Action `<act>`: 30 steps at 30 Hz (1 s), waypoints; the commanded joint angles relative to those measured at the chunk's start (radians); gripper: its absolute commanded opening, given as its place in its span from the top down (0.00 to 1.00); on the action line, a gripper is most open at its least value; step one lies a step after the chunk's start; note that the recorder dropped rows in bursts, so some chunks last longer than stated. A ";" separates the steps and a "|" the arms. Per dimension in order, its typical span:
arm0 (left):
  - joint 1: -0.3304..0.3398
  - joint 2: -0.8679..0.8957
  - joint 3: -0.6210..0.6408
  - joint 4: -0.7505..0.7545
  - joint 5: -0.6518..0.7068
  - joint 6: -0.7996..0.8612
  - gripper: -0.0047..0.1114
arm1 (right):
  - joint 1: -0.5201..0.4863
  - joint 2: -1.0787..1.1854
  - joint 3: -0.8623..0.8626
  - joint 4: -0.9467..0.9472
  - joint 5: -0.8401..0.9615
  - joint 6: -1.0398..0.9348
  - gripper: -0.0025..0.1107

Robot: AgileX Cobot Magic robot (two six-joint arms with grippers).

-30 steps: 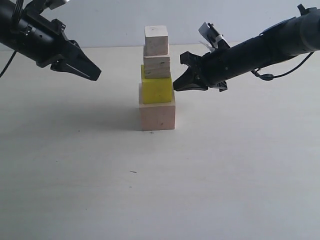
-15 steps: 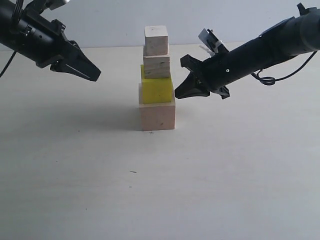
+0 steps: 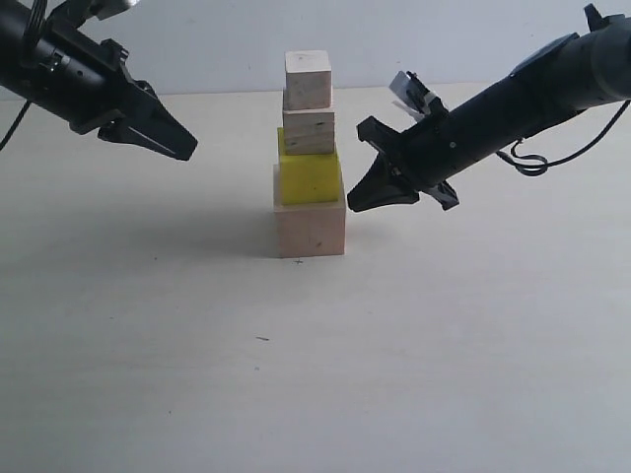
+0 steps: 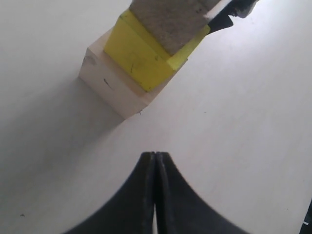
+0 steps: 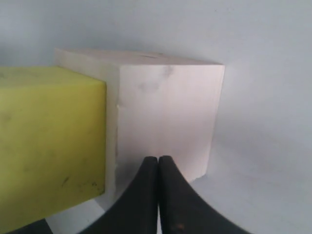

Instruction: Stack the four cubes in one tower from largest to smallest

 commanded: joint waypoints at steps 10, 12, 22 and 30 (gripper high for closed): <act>0.001 -0.008 0.003 0.000 -0.008 0.001 0.96 | -0.003 0.001 -0.009 -0.003 0.061 0.014 0.98; 0.001 -0.008 0.003 0.000 -0.008 0.001 0.96 | -0.003 0.001 -0.009 -0.003 0.063 0.014 0.98; 0.001 -0.008 0.003 0.000 -0.008 0.001 0.96 | -0.003 0.001 -0.009 -0.003 0.067 0.014 0.98; 0.001 -0.008 0.003 0.002 -0.008 -0.014 0.96 | -0.003 -0.001 -0.009 -0.035 0.013 0.014 0.98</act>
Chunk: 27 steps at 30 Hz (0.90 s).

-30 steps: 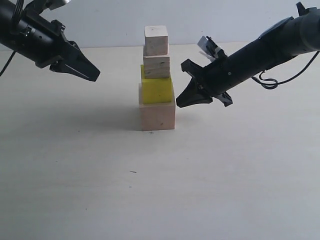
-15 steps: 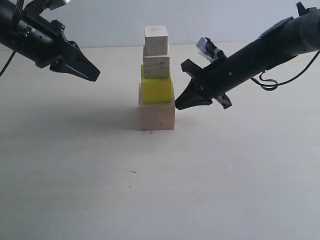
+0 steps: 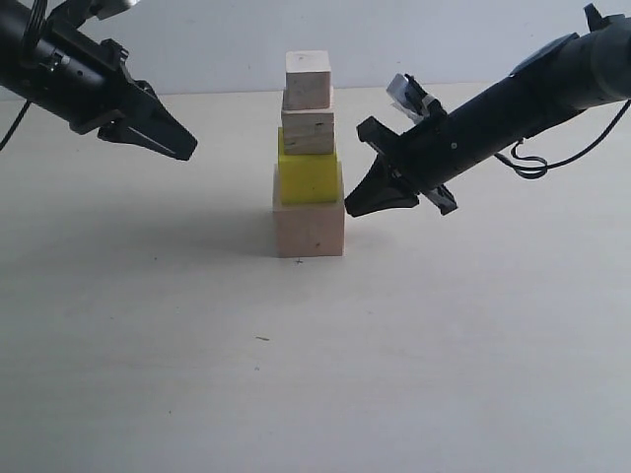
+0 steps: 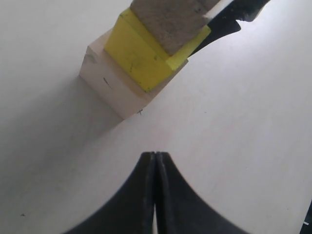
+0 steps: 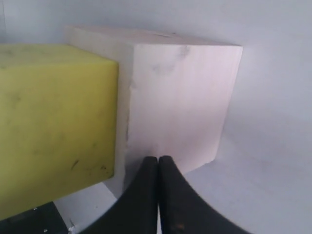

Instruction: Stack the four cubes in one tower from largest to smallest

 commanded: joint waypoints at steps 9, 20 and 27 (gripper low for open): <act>0.001 -0.020 0.003 -0.002 -0.056 -0.032 0.96 | -0.018 -0.112 -0.007 -0.241 -0.184 0.041 0.98; 0.057 -0.120 0.091 -0.098 -0.307 -0.068 0.96 | -0.065 -0.449 0.218 -0.365 -0.533 -0.026 0.98; 0.097 -0.281 0.344 -0.312 -0.562 0.099 0.96 | -0.062 -0.735 0.391 -0.257 -0.701 -0.221 0.98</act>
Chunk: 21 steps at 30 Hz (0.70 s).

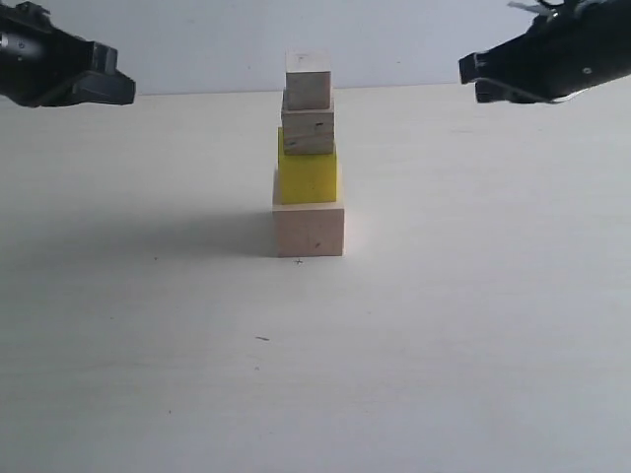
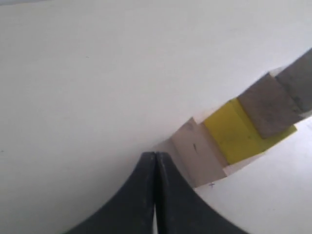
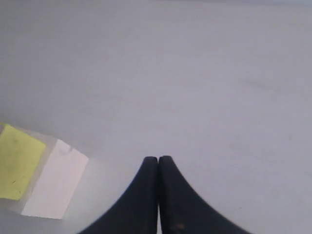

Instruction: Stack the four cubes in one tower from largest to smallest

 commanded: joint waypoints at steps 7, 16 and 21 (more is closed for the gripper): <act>0.013 -0.397 0.361 -0.470 -0.329 0.374 0.96 | -0.001 -0.425 0.189 0.090 -0.119 -0.117 0.98; 0.013 -0.839 0.535 -0.614 -0.458 0.510 0.96 | -0.001 -0.774 0.367 0.094 -0.121 -0.116 0.98; 0.013 -0.998 0.618 -0.616 -0.489 0.508 0.96 | -0.001 -0.933 0.427 0.094 -0.101 -0.116 0.98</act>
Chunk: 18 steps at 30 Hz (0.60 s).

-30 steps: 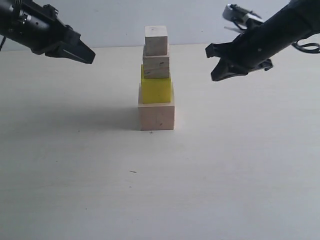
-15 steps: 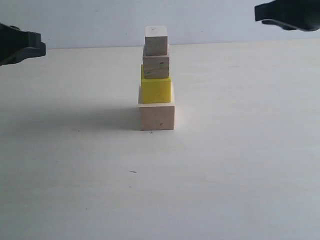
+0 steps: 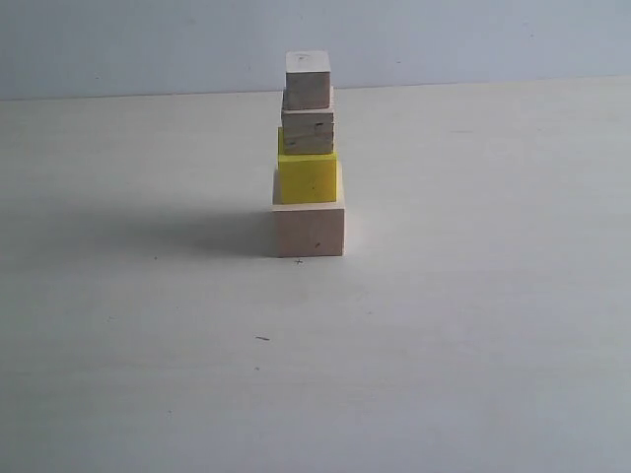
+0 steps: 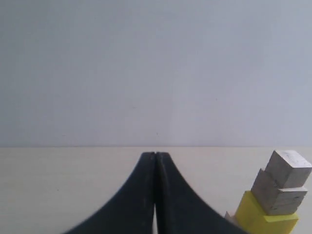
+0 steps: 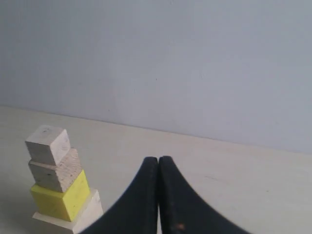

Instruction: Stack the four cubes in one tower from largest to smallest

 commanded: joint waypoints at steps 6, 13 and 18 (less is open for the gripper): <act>0.004 -0.180 0.109 -0.012 -0.026 0.005 0.96 | -0.001 -0.224 0.043 0.007 0.101 0.023 0.98; 0.004 -0.198 0.109 -0.012 -0.029 0.005 0.96 | -0.001 -0.316 0.043 0.007 0.116 0.065 0.98; 0.004 -0.197 0.109 -0.012 -0.027 0.005 0.96 | -0.001 -0.380 0.043 0.007 0.118 0.065 0.98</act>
